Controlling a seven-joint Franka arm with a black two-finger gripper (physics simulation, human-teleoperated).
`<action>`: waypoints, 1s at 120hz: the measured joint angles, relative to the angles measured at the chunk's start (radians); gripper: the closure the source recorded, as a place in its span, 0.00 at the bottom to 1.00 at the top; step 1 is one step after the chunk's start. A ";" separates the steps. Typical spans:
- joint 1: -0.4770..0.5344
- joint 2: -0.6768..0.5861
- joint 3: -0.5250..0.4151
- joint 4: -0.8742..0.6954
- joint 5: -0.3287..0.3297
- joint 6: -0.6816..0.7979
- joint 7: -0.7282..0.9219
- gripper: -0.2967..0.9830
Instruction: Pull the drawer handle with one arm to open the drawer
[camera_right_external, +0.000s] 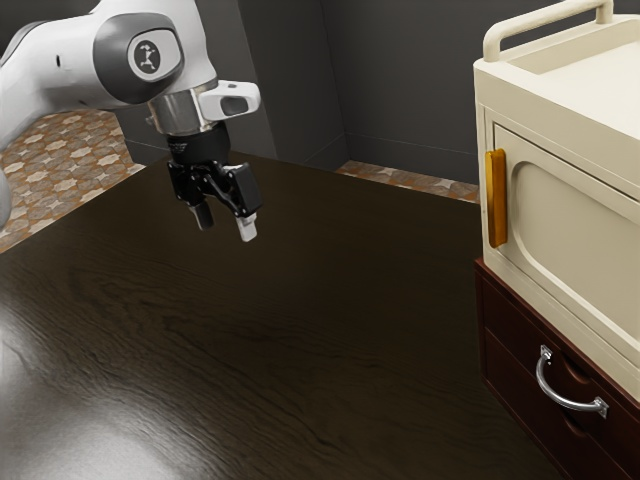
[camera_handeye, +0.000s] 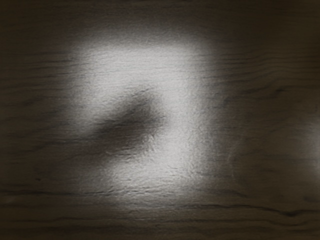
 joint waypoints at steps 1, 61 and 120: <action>0.000 0.000 0.000 0.000 0.000 0.000 0.000 0.23; 0.011 -0.172 -0.077 0.041 -0.005 -0.006 0.070 0.23; -0.017 -0.459 -0.510 -0.313 0.008 0.044 0.669 0.23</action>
